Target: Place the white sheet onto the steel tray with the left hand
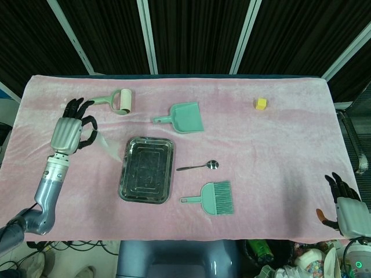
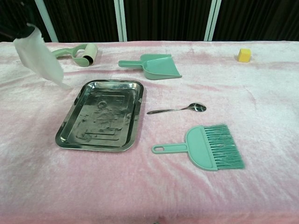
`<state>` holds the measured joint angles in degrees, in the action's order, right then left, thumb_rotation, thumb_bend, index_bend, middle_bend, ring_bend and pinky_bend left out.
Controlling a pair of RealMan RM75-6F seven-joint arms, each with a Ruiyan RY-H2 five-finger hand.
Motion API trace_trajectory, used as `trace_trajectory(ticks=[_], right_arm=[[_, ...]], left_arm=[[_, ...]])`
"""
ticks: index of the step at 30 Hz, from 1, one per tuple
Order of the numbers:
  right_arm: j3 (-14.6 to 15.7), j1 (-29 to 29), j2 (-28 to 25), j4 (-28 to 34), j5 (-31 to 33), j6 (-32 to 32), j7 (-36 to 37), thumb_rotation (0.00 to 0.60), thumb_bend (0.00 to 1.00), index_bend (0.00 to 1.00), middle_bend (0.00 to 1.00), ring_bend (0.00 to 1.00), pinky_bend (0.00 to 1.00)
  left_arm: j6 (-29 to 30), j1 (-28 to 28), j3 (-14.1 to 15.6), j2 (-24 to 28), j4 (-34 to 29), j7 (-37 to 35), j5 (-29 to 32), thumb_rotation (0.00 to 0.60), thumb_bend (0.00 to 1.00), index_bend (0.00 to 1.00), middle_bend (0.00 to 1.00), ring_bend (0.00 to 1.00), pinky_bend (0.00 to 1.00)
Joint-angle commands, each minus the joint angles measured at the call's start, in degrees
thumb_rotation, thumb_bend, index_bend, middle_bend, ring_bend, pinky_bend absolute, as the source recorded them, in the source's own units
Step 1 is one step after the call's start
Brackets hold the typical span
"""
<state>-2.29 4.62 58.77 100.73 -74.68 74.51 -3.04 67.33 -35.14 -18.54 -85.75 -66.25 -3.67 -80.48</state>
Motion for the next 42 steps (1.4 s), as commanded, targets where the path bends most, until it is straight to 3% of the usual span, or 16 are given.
trace_trajectory(ticks=[1,8,18,25,29,35,37,39,42], right_arm=[[0.0,0.0,0.0,0.0,0.1,-0.1,0.0,0.600,0.24,0.00,0.01,0.09,0.15],[-0.1,0.1,-0.1,0.1,0.4,-0.3,0.1,0.600,0.24,0.00,0.01,0.09,0.15],[0.0,0.2,-0.3,0.4,1.1,-1.0,0.1,0.600,0.24,0.00,0.01,0.09,0.15],[0.0,0.3,-0.4,0.6,1.6,-1.3,-0.1,0.600,0.24,0.00,0.01,0.09,0.15],[0.0,0.4,-0.5,0.7,1.8,-1.4,-0.2,0.600,0.24,0.00,0.01,0.09,0.15],[-0.1,0.4,-0.6,0.8,2.0,-1.5,0.0,0.600,0.24,0.00,0.01,0.09,0.15],[-0.1,0.4,-0.6,0.8,2.1,-1.6,0.1,0.600,0.24,0.00,0.01,0.09,0.15],[-0.1,0.4,-0.7,0.9,2.1,-1.7,0.3,0.600,0.24,0.00,0.01,0.09,0.15],[-0.1,0.4,-0.8,0.9,2.2,-1.8,0.4,0.600,0.24,0.00,0.01,0.09,0.15]], left_arm=[[0.4,-2.4,-2.0,0.3,-2.0,3.0,1.2,0.600,0.45,0.62,0.14,0.00,0.00],[3.1,-5.2,-2.7,-2.9,-1.7,2.9,0.3,0.600,0.45,0.63,0.14,0.00,0.00],[13.4,-6.4,2.0,-9.8,7.9,0.4,-8.3,0.600,0.44,0.65,0.18,0.00,0.01],[9.5,-10.6,-2.2,-12.0,10.7,1.4,-3.5,0.600,0.44,0.65,0.18,0.00,0.01],[8.0,-12.9,-2.9,-13.2,11.9,0.9,-2.4,0.600,0.44,0.65,0.18,0.00,0.01],[10.3,-12.6,-0.8,-14.3,12.6,0.1,-4.2,0.600,0.44,0.65,0.18,0.00,0.01],[11.7,-11.6,0.8,-14.5,12.7,-0.5,-5.2,0.600,0.44,0.65,0.18,0.00,0.01],[15.1,-8.6,4.4,-14.2,13.5,-0.5,-7.7,0.600,0.44,0.65,0.18,0.00,0.01],[16.8,-6.8,6.1,-13.9,13.5,-1.2,-8.5,0.600,0.44,0.65,0.18,0.00,0.01]])
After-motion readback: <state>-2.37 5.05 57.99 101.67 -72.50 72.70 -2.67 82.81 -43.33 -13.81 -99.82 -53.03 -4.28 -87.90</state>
